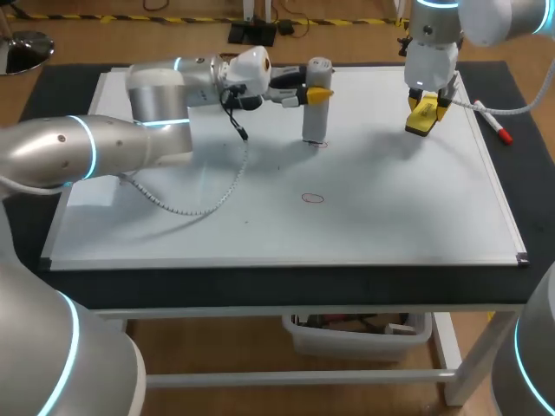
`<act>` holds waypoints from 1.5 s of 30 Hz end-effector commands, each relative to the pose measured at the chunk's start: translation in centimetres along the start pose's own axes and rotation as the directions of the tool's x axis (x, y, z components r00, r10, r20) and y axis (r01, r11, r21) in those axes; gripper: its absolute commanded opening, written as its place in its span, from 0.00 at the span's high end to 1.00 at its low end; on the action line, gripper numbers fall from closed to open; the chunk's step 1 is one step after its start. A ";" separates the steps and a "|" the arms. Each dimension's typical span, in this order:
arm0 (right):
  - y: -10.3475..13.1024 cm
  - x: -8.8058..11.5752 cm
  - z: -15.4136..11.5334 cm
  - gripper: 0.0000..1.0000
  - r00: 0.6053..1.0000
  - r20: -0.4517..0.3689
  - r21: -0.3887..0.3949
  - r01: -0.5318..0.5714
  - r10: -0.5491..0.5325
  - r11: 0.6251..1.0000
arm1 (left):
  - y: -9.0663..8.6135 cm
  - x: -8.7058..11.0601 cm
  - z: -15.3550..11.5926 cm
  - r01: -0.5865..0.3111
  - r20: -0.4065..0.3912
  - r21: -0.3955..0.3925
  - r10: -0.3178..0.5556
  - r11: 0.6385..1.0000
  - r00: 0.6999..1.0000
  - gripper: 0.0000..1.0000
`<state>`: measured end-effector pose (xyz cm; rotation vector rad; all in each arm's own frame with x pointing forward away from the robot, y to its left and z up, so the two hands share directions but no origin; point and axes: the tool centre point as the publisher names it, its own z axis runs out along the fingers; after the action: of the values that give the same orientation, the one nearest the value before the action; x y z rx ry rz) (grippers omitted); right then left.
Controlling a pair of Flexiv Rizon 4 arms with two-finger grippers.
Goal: Pick up the inspection probe, press it on each red-marked spot on the whiteboard one by one, put down the probe, pick up the eraser, and wipe off all the red marks.
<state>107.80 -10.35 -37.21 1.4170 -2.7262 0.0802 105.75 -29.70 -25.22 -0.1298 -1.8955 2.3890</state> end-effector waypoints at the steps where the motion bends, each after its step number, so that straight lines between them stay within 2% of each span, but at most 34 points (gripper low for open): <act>1: -0.1 0.0 -0.1 1.00 1.000 -0.003 0.001 0.002 -0.002 1.000 | 0.7 -0.7 0.3 -0.005 -0.015 0.013 0.005 1.000 1.000 1.00; 17: -0.1 0.0 -0.1 1.00 1.000 -0.003 0.001 0.002 -0.002 1.000 | 2.1 -0.8 0.8 0.011 -0.018 0.000 -0.011 1.000 1.000 1.00; 28: -0.1 0.0 -0.1 1.00 1.000 -0.003 0.001 0.002 -0.002 1.000 | 2.7 -0.7 0.1 0.018 -0.018 -0.065 -0.019 0.998 1.000 1.00; 45: -0.1 0.0 -0.1 1.00 1.000 -0.003 0.001 0.002 -0.002 1.000 | 3.0 -0.4 -0.2 0.023 -0.020 -0.097 -0.025 0.995 0.999 1.00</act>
<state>107.80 -10.35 -37.23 1.4172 -2.7263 0.0799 106.52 -30.35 -28.02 -0.1459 -1.9815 2.2702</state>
